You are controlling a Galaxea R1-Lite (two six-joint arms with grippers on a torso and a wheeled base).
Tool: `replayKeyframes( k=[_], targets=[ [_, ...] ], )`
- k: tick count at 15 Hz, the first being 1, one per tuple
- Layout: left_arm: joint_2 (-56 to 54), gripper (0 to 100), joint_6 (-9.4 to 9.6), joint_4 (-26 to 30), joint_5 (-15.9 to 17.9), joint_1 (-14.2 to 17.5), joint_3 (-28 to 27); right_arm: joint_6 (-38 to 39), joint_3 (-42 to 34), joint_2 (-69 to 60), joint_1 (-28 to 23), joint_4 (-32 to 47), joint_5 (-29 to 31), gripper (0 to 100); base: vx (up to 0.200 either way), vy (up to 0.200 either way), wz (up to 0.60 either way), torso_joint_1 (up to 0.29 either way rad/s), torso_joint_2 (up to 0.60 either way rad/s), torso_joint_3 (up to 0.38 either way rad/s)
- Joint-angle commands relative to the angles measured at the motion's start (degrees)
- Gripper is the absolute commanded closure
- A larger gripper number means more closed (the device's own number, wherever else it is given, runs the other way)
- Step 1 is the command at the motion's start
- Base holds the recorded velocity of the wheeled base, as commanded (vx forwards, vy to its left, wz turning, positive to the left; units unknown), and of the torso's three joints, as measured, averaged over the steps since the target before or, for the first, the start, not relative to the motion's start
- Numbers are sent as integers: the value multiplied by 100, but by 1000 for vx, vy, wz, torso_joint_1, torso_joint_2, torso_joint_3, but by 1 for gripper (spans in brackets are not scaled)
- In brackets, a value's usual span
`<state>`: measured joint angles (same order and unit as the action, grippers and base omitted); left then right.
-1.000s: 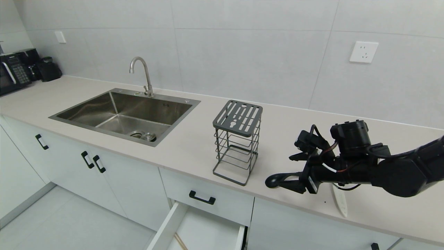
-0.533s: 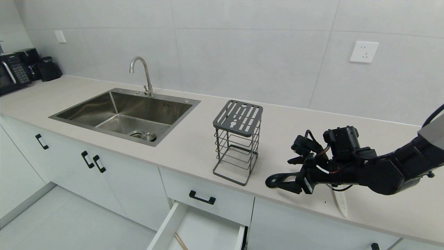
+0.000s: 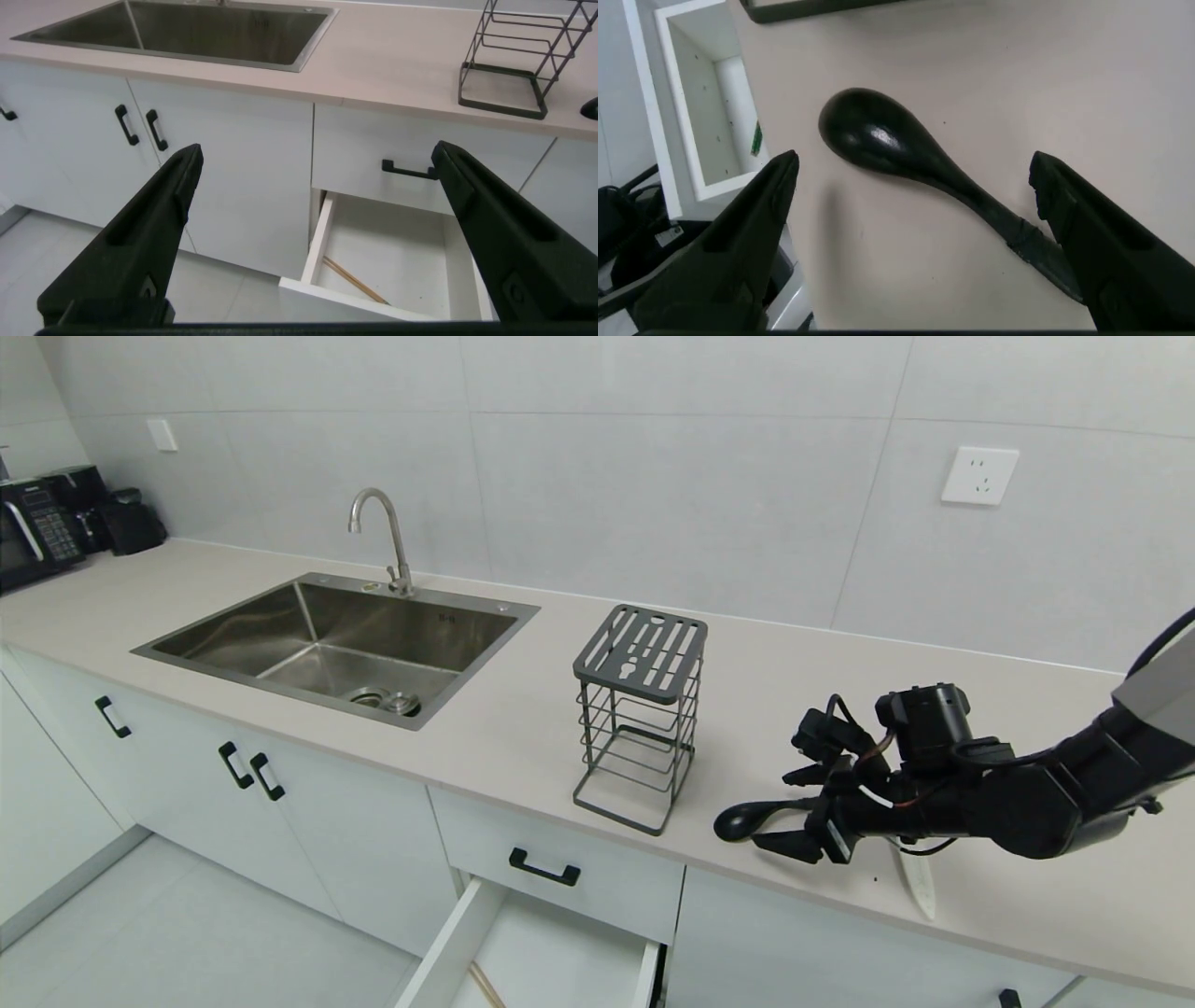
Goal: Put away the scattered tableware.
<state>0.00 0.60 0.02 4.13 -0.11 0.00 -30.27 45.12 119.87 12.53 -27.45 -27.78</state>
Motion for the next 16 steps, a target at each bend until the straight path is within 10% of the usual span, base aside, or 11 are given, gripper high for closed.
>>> replayKeyframes(
  k=[1,16],
  targets=[
    [9,0,2,-2,0,2,0,-76,-3,80,-146,21,1,0,0,0,0,0,0,0],
    [9,0,-7,-2,0,2,0,30,621,845,-32,3,27,0,0,0,0,0,0,0]
  ],
)
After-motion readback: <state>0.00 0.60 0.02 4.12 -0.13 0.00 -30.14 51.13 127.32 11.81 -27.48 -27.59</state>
